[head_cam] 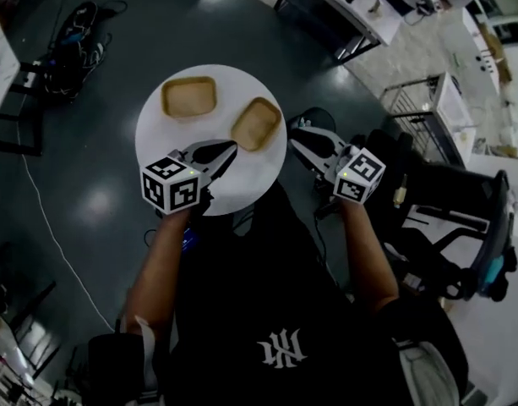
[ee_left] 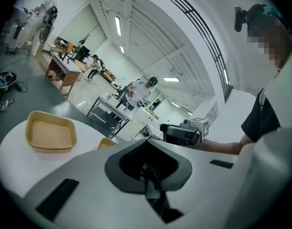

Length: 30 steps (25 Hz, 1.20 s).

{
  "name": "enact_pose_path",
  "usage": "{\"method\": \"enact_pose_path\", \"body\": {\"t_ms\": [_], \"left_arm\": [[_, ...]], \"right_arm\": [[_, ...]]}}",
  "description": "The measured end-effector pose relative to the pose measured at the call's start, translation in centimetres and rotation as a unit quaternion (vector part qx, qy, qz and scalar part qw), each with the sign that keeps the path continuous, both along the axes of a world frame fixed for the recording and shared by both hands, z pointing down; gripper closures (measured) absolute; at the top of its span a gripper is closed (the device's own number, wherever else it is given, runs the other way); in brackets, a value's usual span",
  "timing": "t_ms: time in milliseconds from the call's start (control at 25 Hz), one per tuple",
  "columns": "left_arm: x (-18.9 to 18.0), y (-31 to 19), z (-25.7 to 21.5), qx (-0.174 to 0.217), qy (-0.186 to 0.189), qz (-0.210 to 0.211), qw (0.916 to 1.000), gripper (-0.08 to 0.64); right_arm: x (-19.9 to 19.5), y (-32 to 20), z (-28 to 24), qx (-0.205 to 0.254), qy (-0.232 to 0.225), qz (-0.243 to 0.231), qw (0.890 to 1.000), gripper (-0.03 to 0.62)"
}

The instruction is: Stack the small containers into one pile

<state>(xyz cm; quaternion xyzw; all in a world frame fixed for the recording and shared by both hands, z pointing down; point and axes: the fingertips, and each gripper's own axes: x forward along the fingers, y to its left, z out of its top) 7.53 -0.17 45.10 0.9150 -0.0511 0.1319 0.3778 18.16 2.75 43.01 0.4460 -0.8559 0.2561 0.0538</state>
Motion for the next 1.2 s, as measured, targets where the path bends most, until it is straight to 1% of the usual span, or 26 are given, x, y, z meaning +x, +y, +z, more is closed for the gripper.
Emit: {"method": "enact_pose_path", "body": {"t_ms": [80,200,360,440,560,760,840,920,1040,1080,1120,1200], "left_arm": [[-0.2,-0.8,1.4,-0.002,-0.033,-0.034,0.9989,0.557],[-0.3,-1.4,3.4,-0.013,-0.074,-0.080,0.9939,0.557],[0.1,-2.0,6.7,-0.051,-0.117,-0.140,0.9819,0.554],[0.5,-2.1,8.5,-0.073,-0.133,-0.165,0.9745,0.527],[1.0,-1.9,11.2,-0.111,-0.157,-0.195,0.9619,0.504],[0.4,-1.3,15.0,-0.163,-0.190,-0.254,0.9342,0.468],[0.4,-0.6,16.5,-0.182,-0.200,-0.270,0.9242,0.458],[0.9,0.1,18.0,-0.208,-0.203,-0.281,0.9146,0.447],[1.3,0.8,20.1,-0.253,-0.196,-0.306,0.8967,0.439],[1.3,0.9,20.6,-0.263,-0.195,-0.312,0.8920,0.439],[1.3,1.2,21.1,-0.269,-0.198,-0.314,0.8887,0.439],[1.4,1.8,21.9,-0.275,-0.209,-0.310,0.8859,0.439]], "right_arm": [[0.9,-1.2,1.8,-0.021,0.007,-0.018,1.000,0.477],[2.4,-3.1,4.2,-0.044,0.019,-0.049,0.998,0.471],[3.7,-5.7,7.6,-0.084,0.029,-0.092,0.992,0.452],[4.3,-6.6,9.5,-0.107,0.031,-0.111,0.988,0.442],[5.0,-7.8,12.4,-0.135,0.045,-0.137,0.980,0.442],[5.2,-9.2,17.4,-0.178,0.073,-0.183,0.964,0.442],[5.3,-9.4,19.3,-0.201,0.079,-0.198,0.956,0.442],[5.4,-9.6,20.7,-0.219,0.082,-0.209,0.950,0.442],[5.3,-9.6,22.2,-0.235,0.094,-0.224,0.941,0.442],[5.2,-9.5,22.6,-0.239,0.099,-0.229,0.938,0.442],[5.1,-9.5,22.9,-0.242,0.102,-0.233,0.936,0.443],[4.8,-9.3,23.3,-0.247,0.102,-0.240,0.933,0.443]]}}
